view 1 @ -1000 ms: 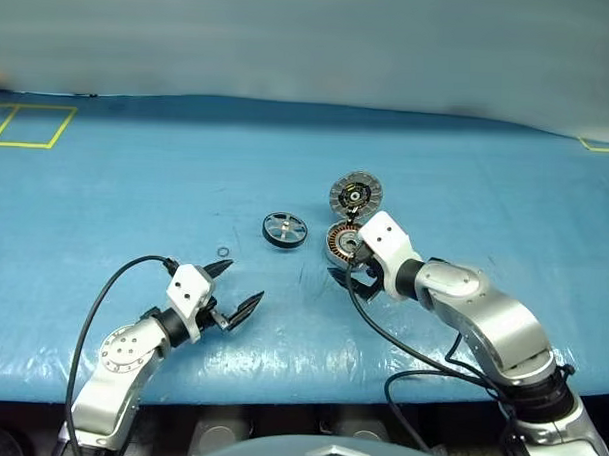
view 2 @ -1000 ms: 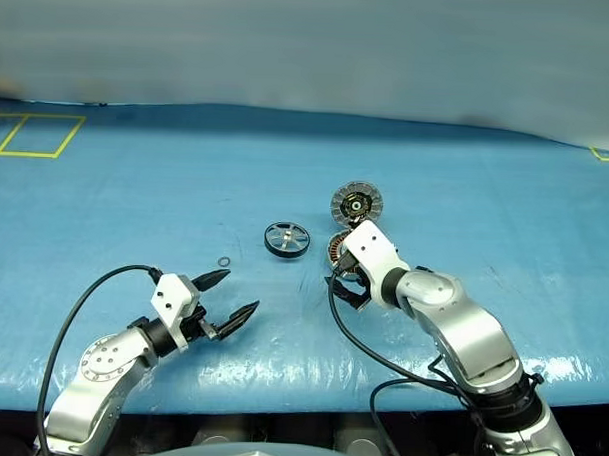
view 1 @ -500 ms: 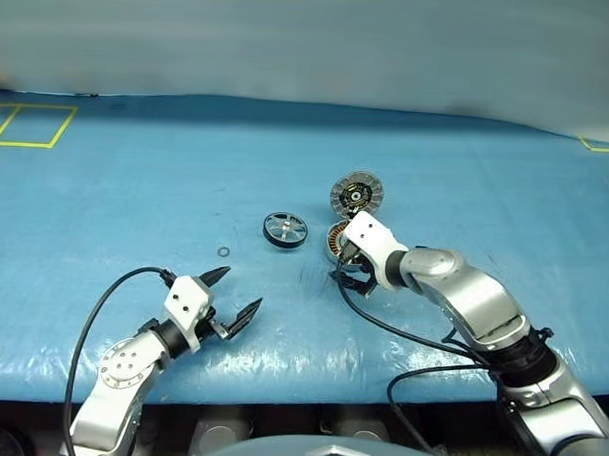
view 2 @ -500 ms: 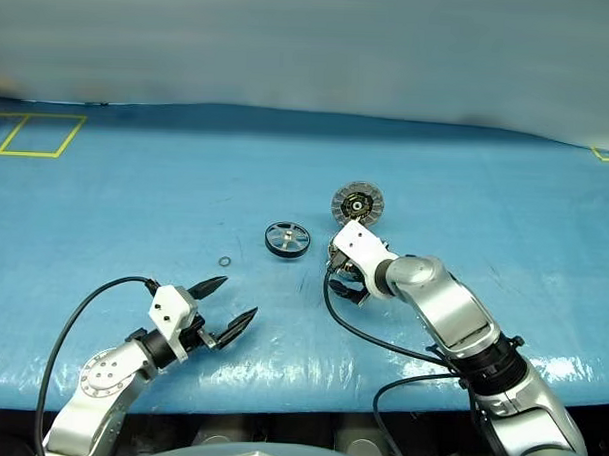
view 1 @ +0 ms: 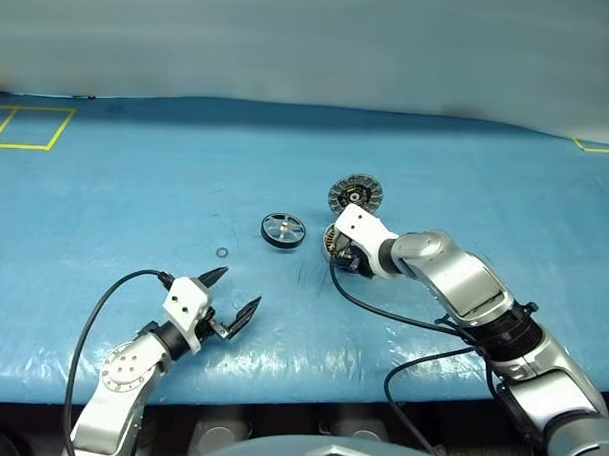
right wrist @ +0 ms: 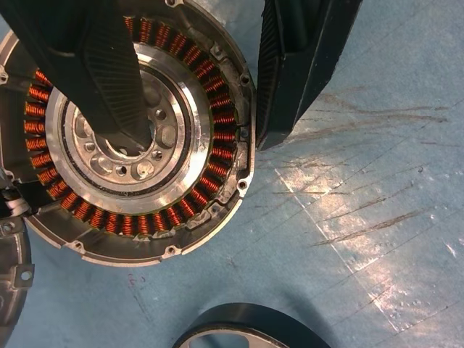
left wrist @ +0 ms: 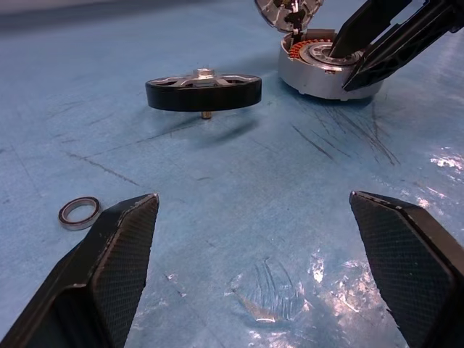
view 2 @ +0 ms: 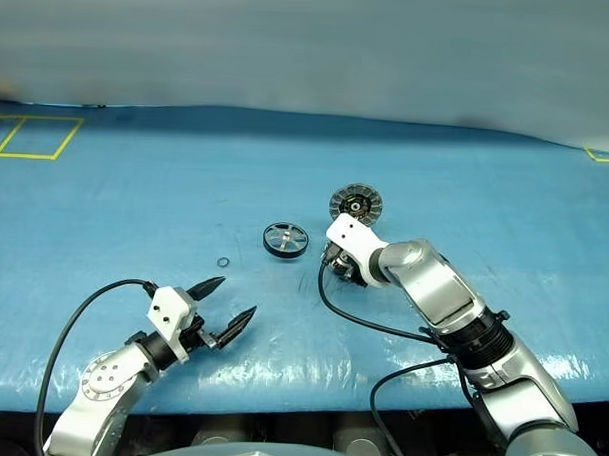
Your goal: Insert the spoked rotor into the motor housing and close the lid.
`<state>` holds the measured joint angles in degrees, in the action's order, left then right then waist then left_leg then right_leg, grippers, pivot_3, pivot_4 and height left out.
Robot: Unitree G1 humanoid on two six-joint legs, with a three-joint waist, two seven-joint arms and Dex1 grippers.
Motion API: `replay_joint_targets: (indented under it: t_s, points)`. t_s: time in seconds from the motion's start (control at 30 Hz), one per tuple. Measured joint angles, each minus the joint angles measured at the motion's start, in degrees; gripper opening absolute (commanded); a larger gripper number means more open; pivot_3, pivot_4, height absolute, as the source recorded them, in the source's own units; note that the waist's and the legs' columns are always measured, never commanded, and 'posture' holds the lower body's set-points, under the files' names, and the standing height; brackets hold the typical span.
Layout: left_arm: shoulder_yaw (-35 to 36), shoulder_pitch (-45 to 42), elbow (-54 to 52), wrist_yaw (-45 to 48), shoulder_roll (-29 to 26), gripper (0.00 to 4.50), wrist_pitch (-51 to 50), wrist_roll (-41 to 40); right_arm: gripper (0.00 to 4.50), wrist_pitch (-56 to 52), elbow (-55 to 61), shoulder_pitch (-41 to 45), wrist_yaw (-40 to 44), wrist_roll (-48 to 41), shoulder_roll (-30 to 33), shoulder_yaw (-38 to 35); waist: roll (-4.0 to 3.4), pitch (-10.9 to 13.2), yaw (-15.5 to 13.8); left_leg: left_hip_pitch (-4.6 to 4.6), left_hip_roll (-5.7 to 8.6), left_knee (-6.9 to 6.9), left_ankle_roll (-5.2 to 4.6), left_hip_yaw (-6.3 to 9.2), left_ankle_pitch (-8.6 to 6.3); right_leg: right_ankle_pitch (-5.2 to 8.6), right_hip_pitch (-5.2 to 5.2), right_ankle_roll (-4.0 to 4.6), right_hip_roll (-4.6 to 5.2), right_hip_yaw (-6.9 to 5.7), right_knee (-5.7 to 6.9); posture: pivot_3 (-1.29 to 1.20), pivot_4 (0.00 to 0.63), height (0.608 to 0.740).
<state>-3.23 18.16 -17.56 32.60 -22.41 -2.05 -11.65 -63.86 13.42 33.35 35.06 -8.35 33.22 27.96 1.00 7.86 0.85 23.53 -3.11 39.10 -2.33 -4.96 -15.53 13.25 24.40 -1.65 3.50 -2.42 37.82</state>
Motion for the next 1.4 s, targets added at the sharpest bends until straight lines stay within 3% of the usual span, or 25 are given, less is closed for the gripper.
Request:
replay_joint_targets:
  t_s: [0.7,1.03,1.2,1.4]
  points:
    - [2.37,0.81,-0.19,0.03,-0.2,4.5,0.9,-0.06,1.88,-20.34,16.9,-7.41,-9.85,-0.06,-15.65,-0.48,0.35,-0.36,0.78,-0.06,-0.43,-0.11,0.24,0.03,-0.13,0.22,0.05,0.39,-0.04,-0.19,0.03,0.0,0.15,0.74]
    - [2.41,0.8,-0.08,0.49,-0.22,4.5,1.34,-0.09,1.88,-21.67,17.03,-7.63,-14.38,-0.15,-23.03,0.95,0.3,-0.33,1.48,-0.04,-0.47,-0.12,0.28,0.02,-0.12,0.22,0.11,0.39,-0.07,-0.19,0.07,0.0,0.15,0.74]
    - [2.41,0.76,0.04,0.84,-0.22,4.5,1.34,-0.18,1.88,-21.15,16.29,-6.99,-15.5,-0.34,-23.83,1.35,0.26,-0.3,1.46,-0.02,-0.43,-0.12,0.28,0.01,-0.12,0.21,0.13,0.38,-0.04,-0.19,0.04,0.0,0.15,0.74]
    - [2.4,0.48,0.73,1.19,-0.16,4.5,1.34,-0.21,3.86,-20.18,15.99,-6.77,-16.12,-1.39,-23.32,1.51,0.03,-0.15,1.18,0.11,-0.38,-0.13,0.27,0.01,-0.12,0.21,0.18,0.38,-0.04,-0.2,0.04,0.0,0.15,0.74]
